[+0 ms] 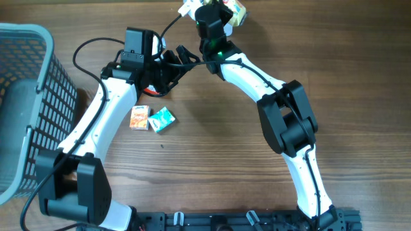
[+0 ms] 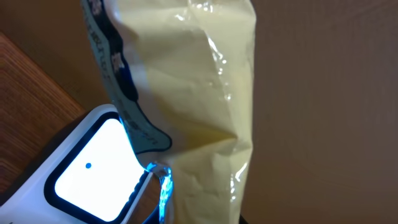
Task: Scan the item barcode
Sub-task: 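Carry the yellow bag right and drop it at the table edge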
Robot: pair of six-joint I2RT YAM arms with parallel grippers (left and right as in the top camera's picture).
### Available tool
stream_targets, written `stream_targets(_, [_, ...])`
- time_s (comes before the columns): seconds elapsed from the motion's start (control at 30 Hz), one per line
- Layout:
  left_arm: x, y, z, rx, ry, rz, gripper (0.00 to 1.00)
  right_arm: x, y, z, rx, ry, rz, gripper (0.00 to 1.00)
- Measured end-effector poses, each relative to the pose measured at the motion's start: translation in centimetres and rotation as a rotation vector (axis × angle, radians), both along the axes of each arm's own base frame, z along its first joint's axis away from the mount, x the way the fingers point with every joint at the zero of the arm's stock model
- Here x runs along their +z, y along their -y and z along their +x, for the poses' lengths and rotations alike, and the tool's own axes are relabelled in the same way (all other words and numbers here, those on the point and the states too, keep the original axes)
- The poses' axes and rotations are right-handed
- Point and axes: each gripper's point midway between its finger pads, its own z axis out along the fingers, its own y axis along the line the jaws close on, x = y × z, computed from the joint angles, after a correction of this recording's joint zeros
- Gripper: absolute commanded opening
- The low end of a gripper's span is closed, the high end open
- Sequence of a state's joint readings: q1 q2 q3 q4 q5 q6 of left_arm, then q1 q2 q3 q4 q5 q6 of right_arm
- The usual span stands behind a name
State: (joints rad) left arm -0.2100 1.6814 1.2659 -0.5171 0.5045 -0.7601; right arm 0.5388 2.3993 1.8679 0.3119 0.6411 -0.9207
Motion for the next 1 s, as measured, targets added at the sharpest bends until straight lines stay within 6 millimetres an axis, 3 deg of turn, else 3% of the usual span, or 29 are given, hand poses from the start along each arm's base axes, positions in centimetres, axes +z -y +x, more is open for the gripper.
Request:
stream_targets(0.17, [0.0, 0.0, 0.0, 0.000, 0.000, 0.000, 1.00, 0.0, -0.5, 0.0, 0.023, 0.000, 0.005, 0.05])
stream_targets(0.23, [0.0, 0.0, 0.0, 0.000, 0.000, 0.000, 1.00, 1.1, -0.3, 0.2, 0.007, 0.056, 0.035, 0.05])
stream_targets(0.3, [0.0, 0.0, 0.0, 0.000, 0.001, -0.001, 1.00, 4.0, 1.2, 0.6, -0.059, 0.177, 0.100, 0.05])
stream_targets(0.37, [0.0, 0.0, 0.0, -0.001, 0.001, -0.001, 1.00, 4.8, 5.3, 1.0, -0.196, 0.224, 0.131, 0.04])
stream_targets(0.4, [0.0, 0.0, 0.0, -0.001, 0.001, -0.001, 1.00, 4.5, 8.1, 1.4, -0.278, 0.220, 0.138, 0.04])
stream_targets(0.5, [0.0, 0.0, 0.0, -0.001, 0.002, -0.001, 1.00, -0.2, 25.7, 0.9, -0.727, 0.086, 0.109, 0.04])
stream_targets(0.53, [0.0, 0.0, 0.0, -0.001, 0.002, -0.001, 1.00, -2.3, 31.2, -0.7, -0.860, 0.009, 0.089, 0.04])
stream_targets(0.57, [0.1, 0.0, 0.1, -0.001, 0.004, -0.001, 1.00, -5.1, 38.5, -3.9, -1.037, -0.082, 0.088, 0.04])
stream_targets(0.6, [0.0, 0.0, 0.0, -0.002, 0.003, -0.002, 1.00, -7.3, 43.6, -7.1, -1.168, -0.150, 0.122, 0.04])
stream_targets(0.63, [0.0, 0.0, 0.0, -0.001, 0.003, -0.001, 1.00, -8.2, 46.5, -9.0, -1.246, -0.168, 0.152, 0.05])
stream_targets(0.67, [0.1, 0.0, 0.1, -0.001, 0.004, -0.001, 1.00, -9.0, 49.0, -10.7, -1.311, -0.176, 0.199, 0.14])
stream_targets(0.7, [0.1, 0.0, 0.1, -0.001, 0.004, -0.001, 1.00, -9.8, 51.7, -12.7, -1.386, -0.171, 0.260, 0.39])
stream_targets(0.73, [0.1, 0.0, 0.1, -0.001, 0.005, -0.002, 1.00, -10.2, 53.5, -13.8, -1.429, -0.165, 0.296, 0.84])
stream_targets(0.77, [0.1, 0.0, 0.1, -0.001, 0.004, -0.001, 1.00, -10.5, 55.3, -14.9, -1.466, -0.151, 0.341, 1.00])
stream_targets(0.87, [0.1, 0.0, 0.1, -0.001, 0.004, -0.001, 1.00, -12.1, 56.7, -16.0, -1.478, -0.200, 0.442, 1.00])
stream_targets(0.93, [0.1, 0.0, 0.1, -0.001, 0.004, -0.001, 1.00, -14.0, 55.2, -15.5, -1.430, -0.276, 0.581, 1.00])
stream_targets(1.0, [0.1, 0.0, 0.1, -0.001, 0.004, -0.002, 1.00, -14.1, 52.7, -14.0, -1.331, -0.333, 0.776, 1.00])
